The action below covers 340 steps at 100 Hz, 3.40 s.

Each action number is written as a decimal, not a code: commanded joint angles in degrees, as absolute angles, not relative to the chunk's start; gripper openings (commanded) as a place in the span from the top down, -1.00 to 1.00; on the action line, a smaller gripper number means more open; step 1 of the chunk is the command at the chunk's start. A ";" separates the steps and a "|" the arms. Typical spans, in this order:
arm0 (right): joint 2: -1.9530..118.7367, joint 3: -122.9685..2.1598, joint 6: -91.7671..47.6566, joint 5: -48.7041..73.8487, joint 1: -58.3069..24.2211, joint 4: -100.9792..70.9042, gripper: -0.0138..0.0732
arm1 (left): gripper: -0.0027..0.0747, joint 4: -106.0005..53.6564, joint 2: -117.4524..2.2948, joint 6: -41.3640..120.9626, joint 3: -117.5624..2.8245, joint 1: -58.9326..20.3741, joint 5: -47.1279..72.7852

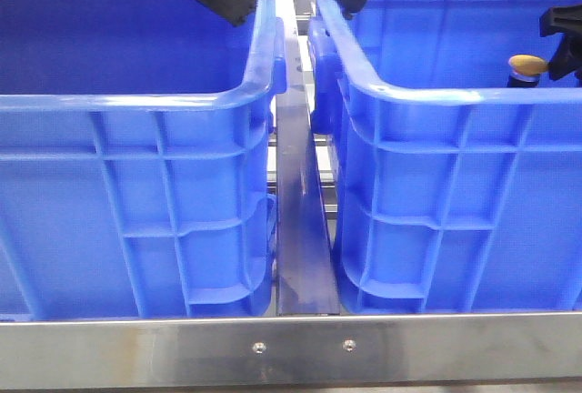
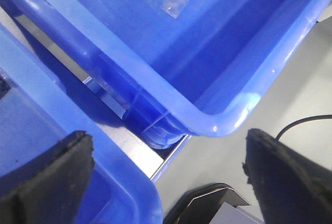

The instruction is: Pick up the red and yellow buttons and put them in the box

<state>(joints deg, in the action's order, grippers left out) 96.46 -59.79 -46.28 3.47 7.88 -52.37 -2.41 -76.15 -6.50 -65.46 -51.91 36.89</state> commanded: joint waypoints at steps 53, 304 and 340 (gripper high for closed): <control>81.92 -61.44 -46.87 4.71 8.22 -52.67 -0.42 | -0.53 -3.13 -74.44 -6.34 -67.14 -52.43 34.01; -1.34 -18.64 -48.74 20.82 8.04 -50.31 0.90 | 0.98 3.87 -3.37 -6.34 -20.90 -3.23 15.82; -1.34 -18.64 -48.74 20.82 8.04 -50.31 0.90 | 0.98 3.87 -3.37 -6.34 -20.90 -3.23 15.82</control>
